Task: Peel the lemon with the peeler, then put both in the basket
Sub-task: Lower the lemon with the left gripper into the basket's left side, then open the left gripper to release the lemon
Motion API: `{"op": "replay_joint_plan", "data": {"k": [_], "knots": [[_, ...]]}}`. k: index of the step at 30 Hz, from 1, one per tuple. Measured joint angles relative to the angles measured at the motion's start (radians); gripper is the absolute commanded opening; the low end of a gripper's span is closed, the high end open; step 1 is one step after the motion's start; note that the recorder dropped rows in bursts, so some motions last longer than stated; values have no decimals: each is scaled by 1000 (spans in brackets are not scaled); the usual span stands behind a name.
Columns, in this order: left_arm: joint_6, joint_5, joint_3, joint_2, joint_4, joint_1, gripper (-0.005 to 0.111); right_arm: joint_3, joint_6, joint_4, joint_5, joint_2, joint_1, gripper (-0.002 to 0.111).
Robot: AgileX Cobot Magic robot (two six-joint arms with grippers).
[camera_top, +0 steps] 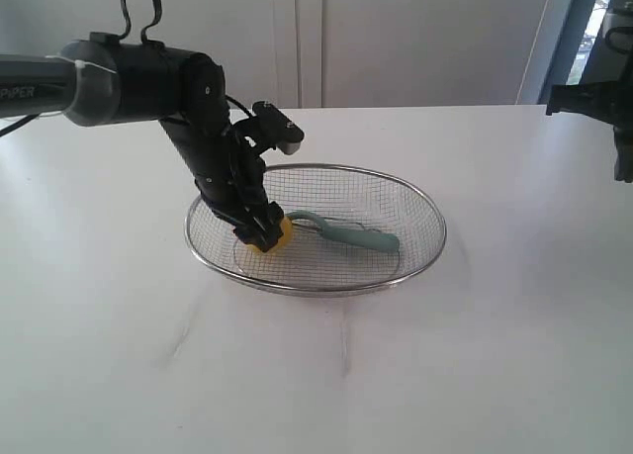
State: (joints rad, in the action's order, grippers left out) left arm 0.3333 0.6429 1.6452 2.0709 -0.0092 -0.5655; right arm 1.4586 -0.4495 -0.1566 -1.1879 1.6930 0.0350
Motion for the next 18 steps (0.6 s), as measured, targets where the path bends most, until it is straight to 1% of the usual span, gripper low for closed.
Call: {"op": "replay_joint_plan", "data": {"k": [5,7,8,12,16,18], "knots": [[0,20,0,-38,0,0,76,0,0,0,0,0,0,0],[0,42,1,-50,0,0,72,0,0,0,0,0,0,0],[0,60,2,-60,0,0,67,0,0,0,0,0,0,0],[-17,118,2,-84,9,0,43,0,0,0,0,0,0,0],[-37,177,2,-117,25,0,12,0,0,0,2,0,0,0],[-64,206,2,-134,37,0,0,0,0,0,2,0,0,0]]}}
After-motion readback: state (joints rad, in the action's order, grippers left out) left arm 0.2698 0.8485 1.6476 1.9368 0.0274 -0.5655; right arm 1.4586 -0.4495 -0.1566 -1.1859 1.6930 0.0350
